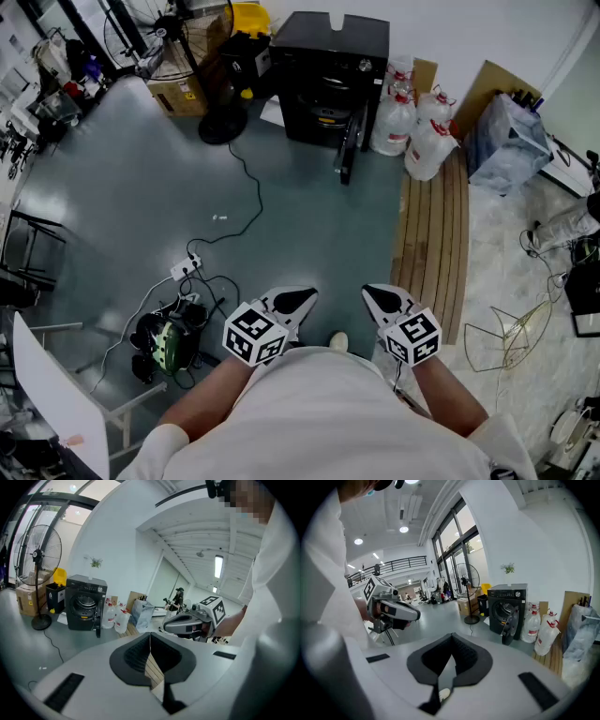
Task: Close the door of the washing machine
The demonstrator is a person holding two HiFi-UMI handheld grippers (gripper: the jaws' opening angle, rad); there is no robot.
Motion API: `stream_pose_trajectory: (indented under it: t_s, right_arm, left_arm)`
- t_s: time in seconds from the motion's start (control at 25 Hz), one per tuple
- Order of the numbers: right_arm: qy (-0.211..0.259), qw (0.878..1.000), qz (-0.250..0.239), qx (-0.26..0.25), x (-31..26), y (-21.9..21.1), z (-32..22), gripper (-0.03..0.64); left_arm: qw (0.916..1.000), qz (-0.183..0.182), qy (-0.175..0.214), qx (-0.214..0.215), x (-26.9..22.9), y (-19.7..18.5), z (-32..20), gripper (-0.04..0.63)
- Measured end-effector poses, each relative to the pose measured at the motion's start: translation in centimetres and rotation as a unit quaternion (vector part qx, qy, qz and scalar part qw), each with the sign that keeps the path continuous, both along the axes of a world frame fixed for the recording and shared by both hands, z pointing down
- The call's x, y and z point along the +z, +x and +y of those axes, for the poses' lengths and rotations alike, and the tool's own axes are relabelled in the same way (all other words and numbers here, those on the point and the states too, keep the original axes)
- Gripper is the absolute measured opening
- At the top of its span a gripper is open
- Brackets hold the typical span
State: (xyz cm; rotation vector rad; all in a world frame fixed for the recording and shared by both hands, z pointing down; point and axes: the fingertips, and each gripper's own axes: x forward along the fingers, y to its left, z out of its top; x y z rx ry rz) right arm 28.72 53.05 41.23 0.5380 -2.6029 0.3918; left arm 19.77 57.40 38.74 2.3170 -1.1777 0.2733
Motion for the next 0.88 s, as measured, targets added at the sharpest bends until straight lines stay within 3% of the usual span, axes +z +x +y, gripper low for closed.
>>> stream_pose_trajectory:
  t_s: [0.44, 0.76, 0.88]
  right_arm:
    - [0.007, 1.0, 0.012, 0.016, -0.1, -8.3, -0.4, 0.008]
    - [0.001, 0.998, 0.014, 0.067, 0.5, -10.6, -1.6, 0.011]
    - [-0.006, 0.997, 0.018, 0.075, 0.7, -10.3, -2.8, 0.055]
  left_arm:
    - [0.9999, -0.002, 0.016, 0.001, 0.6, -8.9, -0.6, 0.018]
    - [0.9993, -0.012, 0.018, 0.029, 2.3, -11.8, -3.1, 0.02]
    - [0.9993, -0.01, 0.019, 0.029, 2.6, -11.8, -5.3, 0.02]
